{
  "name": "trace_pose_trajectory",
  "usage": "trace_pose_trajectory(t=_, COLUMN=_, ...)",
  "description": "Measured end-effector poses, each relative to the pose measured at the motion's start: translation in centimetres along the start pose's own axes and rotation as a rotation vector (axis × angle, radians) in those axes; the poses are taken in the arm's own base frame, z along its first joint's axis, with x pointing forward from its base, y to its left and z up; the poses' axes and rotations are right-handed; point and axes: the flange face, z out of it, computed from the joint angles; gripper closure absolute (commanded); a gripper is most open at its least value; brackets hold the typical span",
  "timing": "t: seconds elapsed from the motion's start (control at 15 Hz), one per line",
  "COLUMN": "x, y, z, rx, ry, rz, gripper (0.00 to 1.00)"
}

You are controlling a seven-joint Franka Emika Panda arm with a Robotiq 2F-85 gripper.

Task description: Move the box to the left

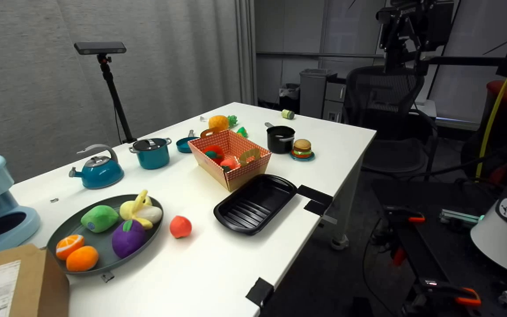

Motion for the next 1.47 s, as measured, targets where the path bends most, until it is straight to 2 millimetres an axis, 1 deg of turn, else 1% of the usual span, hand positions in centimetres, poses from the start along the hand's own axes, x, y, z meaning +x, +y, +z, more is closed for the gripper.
trace_pose_trajectory(t=0.4, x=-0.4, y=-0.2, z=0.3, rx=0.012, ry=-0.04, rz=0.0, gripper=0.0)
trace_pose_trajectory(t=0.47, x=0.3, y=-0.5, z=0.0, rx=0.005, ry=-0.033, rz=0.005, gripper=0.0)
trace_pose_trajectory(t=0.53, x=1.7, y=-0.9, z=-0.5, rx=-0.011, ry=-0.029, rz=0.008, gripper=0.0)
trace_pose_trajectory(t=0.67, x=5.4, y=-1.7, z=-0.8, rx=-0.053, ry=-0.038, rz=0.008, gripper=0.0)
trace_pose_trajectory(t=0.87, x=11.2, y=-2.1, z=0.0, rx=-0.1, ry=-0.067, rz=0.01, gripper=0.0)
trace_pose_trajectory(t=1.0, x=15.1, y=-1.8, z=0.7, rx=-0.12, ry=-0.085, rz=0.019, gripper=0.0)
trace_pose_trajectory(t=1.13, x=19.0, y=-0.8, z=1.5, rx=-0.134, ry=-0.089, rz=0.049, gripper=0.0)
trace_pose_trajectory(t=1.27, x=22.5, y=0.8, z=2.4, rx=-0.15, ry=-0.082, rz=0.097, gripper=0.0)
trace_pose_trajectory(t=1.4, x=25.3, y=2.7, z=3.3, rx=-0.179, ry=-0.066, rz=0.158, gripper=0.0)
trace_pose_trajectory(t=1.47, x=26.3, y=3.7, z=3.7, rx=-0.196, ry=-0.059, rz=0.188, gripper=0.0)
